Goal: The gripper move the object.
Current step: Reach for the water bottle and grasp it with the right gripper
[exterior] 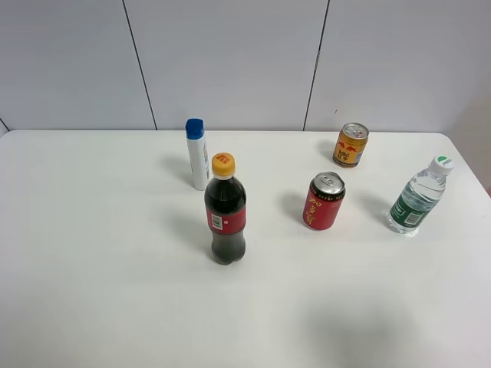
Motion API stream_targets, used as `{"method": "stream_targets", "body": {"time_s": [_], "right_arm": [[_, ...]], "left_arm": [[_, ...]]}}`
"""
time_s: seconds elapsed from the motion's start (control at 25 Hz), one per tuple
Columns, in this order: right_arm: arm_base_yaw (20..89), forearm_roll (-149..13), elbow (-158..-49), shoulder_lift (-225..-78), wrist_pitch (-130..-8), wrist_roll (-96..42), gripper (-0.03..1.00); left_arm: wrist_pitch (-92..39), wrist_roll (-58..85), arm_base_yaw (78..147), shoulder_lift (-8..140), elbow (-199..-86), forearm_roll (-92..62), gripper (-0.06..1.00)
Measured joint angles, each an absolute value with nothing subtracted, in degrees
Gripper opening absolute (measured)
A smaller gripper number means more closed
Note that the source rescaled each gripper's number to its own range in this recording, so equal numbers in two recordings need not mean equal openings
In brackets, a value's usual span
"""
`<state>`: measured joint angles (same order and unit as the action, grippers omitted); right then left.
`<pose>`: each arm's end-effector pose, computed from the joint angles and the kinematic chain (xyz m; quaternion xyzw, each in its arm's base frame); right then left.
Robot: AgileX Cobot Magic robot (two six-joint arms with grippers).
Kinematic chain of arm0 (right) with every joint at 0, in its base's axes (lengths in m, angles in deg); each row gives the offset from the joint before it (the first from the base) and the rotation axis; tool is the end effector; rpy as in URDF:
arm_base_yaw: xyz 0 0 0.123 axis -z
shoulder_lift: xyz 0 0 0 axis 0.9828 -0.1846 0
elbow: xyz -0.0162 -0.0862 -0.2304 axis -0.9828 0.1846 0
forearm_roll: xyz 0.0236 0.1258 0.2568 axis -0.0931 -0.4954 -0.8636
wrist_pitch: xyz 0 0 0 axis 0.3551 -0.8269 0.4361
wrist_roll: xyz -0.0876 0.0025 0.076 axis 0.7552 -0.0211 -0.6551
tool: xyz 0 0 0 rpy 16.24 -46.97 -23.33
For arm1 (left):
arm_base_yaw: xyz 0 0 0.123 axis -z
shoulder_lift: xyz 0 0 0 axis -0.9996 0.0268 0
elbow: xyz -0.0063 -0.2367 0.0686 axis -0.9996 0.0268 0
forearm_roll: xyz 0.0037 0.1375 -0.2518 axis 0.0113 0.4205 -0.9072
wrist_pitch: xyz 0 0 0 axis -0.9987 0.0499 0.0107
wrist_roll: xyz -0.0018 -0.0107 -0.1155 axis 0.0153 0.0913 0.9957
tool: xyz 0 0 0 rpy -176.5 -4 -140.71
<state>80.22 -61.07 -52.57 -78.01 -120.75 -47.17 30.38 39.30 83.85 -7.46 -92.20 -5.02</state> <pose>0.0858 0.0009 0.2854 -0.0143 0.8518 -0.0061 0.5236 0.0858 0.0006 0.2874 0.0298 0.8471 0.0295 0.5298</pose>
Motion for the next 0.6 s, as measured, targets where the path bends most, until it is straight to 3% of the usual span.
{"method": "stream_targets", "body": {"time_s": [0.6], "right_arm": [[80.22, -61.26, -52.57, -78.01, -120.75, -47.57, 1.0]], "left_arm": [[30.38, 39.3, 83.85, -7.46, -92.2, -5.02, 1.0]]}}
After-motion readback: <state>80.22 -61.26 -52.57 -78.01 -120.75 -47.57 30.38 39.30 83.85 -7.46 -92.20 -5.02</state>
